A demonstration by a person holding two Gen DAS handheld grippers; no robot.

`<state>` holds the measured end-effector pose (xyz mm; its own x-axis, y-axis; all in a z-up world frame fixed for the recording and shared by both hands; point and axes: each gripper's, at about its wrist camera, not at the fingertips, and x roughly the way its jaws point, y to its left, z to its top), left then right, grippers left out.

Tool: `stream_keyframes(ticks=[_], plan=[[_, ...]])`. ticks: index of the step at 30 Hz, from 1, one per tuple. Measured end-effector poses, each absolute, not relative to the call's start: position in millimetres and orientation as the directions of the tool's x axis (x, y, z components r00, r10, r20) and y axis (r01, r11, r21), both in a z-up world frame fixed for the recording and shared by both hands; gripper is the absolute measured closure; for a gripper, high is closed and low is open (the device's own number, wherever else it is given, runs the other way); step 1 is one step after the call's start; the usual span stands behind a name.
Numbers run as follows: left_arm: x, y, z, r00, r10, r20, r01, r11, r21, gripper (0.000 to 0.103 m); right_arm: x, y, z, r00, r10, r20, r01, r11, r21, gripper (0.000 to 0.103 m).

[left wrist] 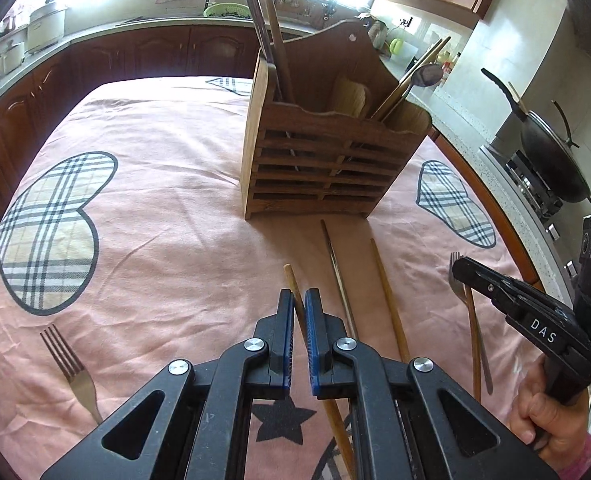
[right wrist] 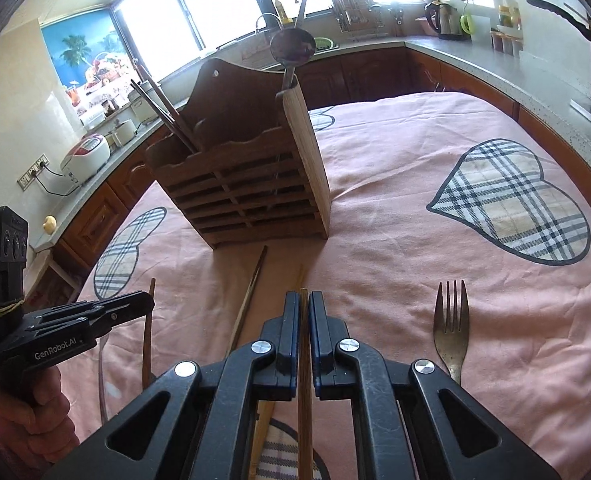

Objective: Organize utensils
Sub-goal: 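Close the left tool on a wooden chopstick while the right tool closes on another wooden chopstick, then lift the left tool's chopstick toward the holder while the right tool carries its chopstick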

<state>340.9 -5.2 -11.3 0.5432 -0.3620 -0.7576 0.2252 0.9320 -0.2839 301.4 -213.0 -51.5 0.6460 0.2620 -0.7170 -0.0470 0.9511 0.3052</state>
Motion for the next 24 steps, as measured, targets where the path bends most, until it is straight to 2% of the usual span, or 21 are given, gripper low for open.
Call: stream_keyframes(ticks=[11,24], plan=[[282,22,37,0.611,-0.403,-0.681,0.252,0.915,-0.315,0.099,270,-214,-17,0.706,0.281,-0.650,-0.070,0.941,0.331,0.098],[228,43,70,0.661,-0.433,-0.613,0.280,0.900,-0.333,0.100,238,-215,17,0.763,0.282,-0.581,-0.100,0.940,0.325,0.098]])
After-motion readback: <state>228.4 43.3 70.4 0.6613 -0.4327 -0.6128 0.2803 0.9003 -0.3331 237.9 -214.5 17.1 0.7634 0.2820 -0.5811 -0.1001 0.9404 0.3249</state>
